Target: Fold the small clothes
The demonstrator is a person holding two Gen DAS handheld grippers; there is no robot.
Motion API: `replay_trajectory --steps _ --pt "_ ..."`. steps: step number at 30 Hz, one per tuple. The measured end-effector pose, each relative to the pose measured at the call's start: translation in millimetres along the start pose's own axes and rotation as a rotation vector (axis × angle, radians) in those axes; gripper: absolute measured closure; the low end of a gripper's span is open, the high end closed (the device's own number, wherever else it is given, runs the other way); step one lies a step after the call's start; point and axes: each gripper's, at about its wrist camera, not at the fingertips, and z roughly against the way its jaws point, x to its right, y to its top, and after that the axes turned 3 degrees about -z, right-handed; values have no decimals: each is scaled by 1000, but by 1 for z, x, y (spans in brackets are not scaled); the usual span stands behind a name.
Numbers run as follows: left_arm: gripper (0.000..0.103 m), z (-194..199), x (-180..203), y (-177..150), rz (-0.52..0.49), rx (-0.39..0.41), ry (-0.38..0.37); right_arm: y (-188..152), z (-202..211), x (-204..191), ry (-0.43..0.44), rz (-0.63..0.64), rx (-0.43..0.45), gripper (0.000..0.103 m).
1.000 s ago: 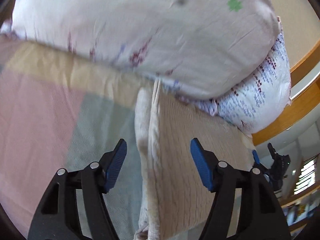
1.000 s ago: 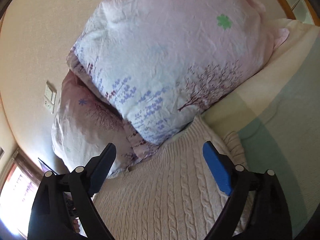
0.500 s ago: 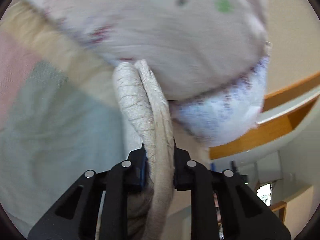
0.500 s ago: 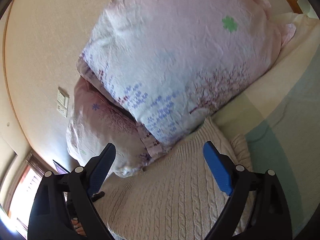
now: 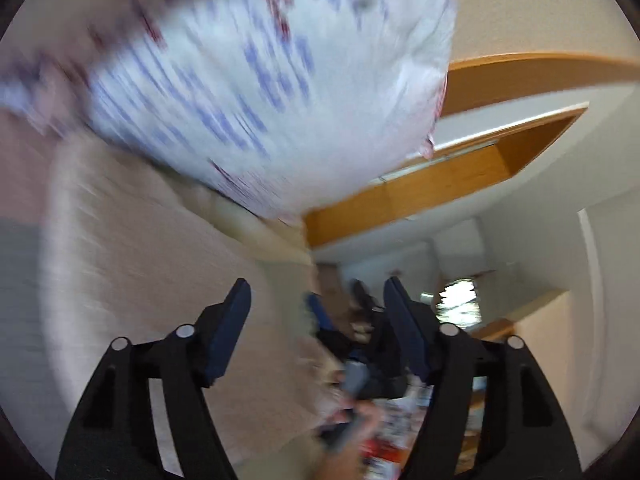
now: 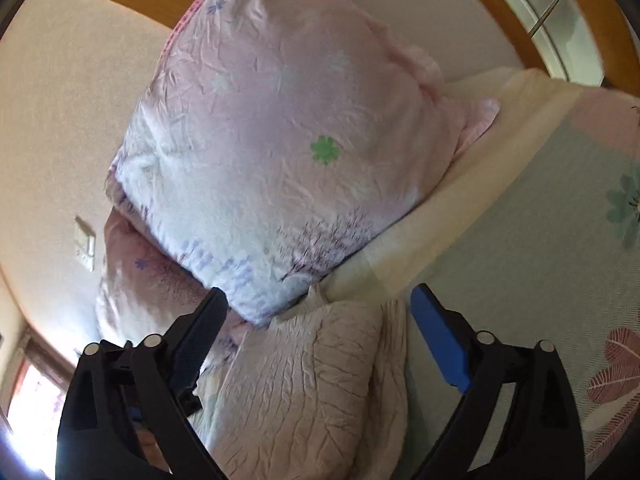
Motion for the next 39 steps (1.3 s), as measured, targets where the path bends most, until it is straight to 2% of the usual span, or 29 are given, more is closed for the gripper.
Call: replay_trajectory --steps 1,2,4,7,10,11,12,13,15,17,19,20,23,24,27,28,30,33,34,35,36,37,39 --pt "24 13 -2 0 -30 23 71 0 -5 1 -6 13 -56 4" --pt "22 28 -7 -1 -55 37 179 -1 -11 1 -28 23 -114 4" --pt "22 36 -22 -4 -44 14 285 -2 -30 7 -85 12 -243 4" --pt "22 27 -47 -14 40 -67 337 -10 -54 15 -94 -40 -405 7" --pt "22 1 -54 -29 8 -138 355 -18 -69 13 -91 -31 -484 14" --pt "22 -14 -50 -37 -17 -160 364 -20 -71 12 -83 -24 -483 15" --pt "22 -22 -49 -40 -30 -171 368 -21 -72 11 -79 -16 -484 28" --pt "23 -32 -47 -43 -44 -165 365 -23 -75 13 -72 -24 -499 56" --pt "38 -35 -47 -46 -71 -144 394 -28 -80 18 -2 -66 -512 62" --pt "63 -27 -48 -44 -72 -140 355 -32 -75 7 8 -18 -473 66" --pt "67 5 -47 -43 -87 -157 285 -36 -69 -14 82 7 -468 72" --pt "67 25 -42 -46 -134 -152 290 -41 -69 -29 141 22 -487 74" --pt "64 78 -29 -52 -253 -104 368 -67 -80 -78 220 149 -527 74" --pt "59 92 -32 -51 -268 -84 433 -76 -88 -91 217 191 -536 73" --pt "50 102 -47 -48 -296 -59 688 -105 -132 -110 65 302 -581 62" --pt "49 107 -50 -50 -291 -45 724 -112 -144 -103 -21 278 -603 58" --pt "44 126 -45 -57 -318 9 712 -108 -137 -92 9 197 -572 56" --pt "30 144 -25 -70 -399 85 758 -91 -110 -83 6 158 -444 45" --pt "29 149 -20 -74 -406 98 756 -89 -111 -81 13 138 -447 43" --pt "27 151 -17 -78 -404 106 745 -89 -115 -79 25 117 -471 44" --pt "25 154 -15 -83 -394 110 729 -92 -122 -79 43 115 -509 85" --pt "25 159 -12 -89 -385 110 717 -98 -130 -85 10 171 -522 86" --pt "24 162 -10 -103 -374 105 714 -97 -137 -94 -73 241 -461 87"
